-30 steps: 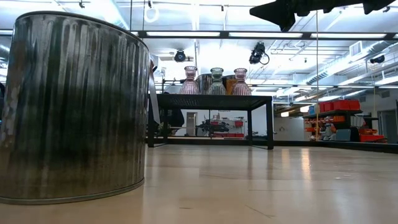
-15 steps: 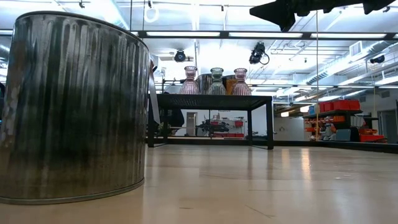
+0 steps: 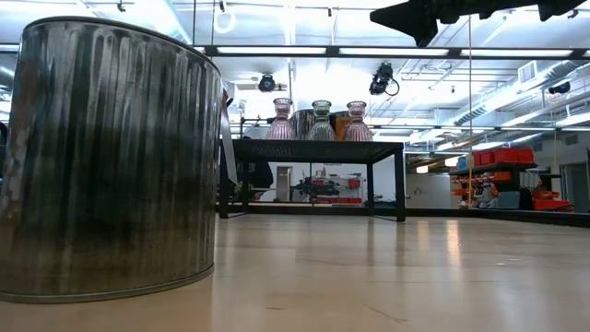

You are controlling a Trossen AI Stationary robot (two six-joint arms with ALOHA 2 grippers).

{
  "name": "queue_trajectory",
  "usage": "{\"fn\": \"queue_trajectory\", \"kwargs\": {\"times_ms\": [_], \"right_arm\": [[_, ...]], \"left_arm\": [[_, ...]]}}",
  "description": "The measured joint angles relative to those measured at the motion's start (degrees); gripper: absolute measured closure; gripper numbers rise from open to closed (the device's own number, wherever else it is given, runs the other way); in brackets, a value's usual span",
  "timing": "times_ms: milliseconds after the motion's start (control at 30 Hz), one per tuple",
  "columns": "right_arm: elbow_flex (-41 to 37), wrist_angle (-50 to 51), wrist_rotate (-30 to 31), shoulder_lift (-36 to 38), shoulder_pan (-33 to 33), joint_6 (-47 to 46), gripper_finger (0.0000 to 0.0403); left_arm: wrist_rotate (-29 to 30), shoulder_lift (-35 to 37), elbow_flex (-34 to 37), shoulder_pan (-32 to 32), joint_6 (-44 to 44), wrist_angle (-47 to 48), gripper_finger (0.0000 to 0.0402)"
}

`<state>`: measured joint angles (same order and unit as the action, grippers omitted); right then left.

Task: Pick & Place candle stick holders
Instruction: Put the silver scented candle on the shelf aligned with the other scented candles

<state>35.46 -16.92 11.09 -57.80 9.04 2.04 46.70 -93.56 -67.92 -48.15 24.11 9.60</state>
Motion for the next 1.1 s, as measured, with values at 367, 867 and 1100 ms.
{"fn": "queue_trajectory", "kwargs": {"times_ms": [367, 867, 1100], "right_arm": [[0.0, -0.09, 0.0, 0.0, 0.0, -0.01, 0.0124], [0.0, -0.13, 0.0, 0.0, 0.0, -0.02, 0.0124], [0.0, -0.12, -0.02, 0.0, 0.0, -0.01, 0.0124]], "left_arm": [[15.04, -6.31, 0.0, -2.91, 3.17, -2.15, 0.0133], [19.42, -9.25, 0.07, -3.18, 16.67, -0.94, 0.0014], [22.04, -14.16, 0.09, -3.22, 21.47, -1.27, 0.0004]]}}
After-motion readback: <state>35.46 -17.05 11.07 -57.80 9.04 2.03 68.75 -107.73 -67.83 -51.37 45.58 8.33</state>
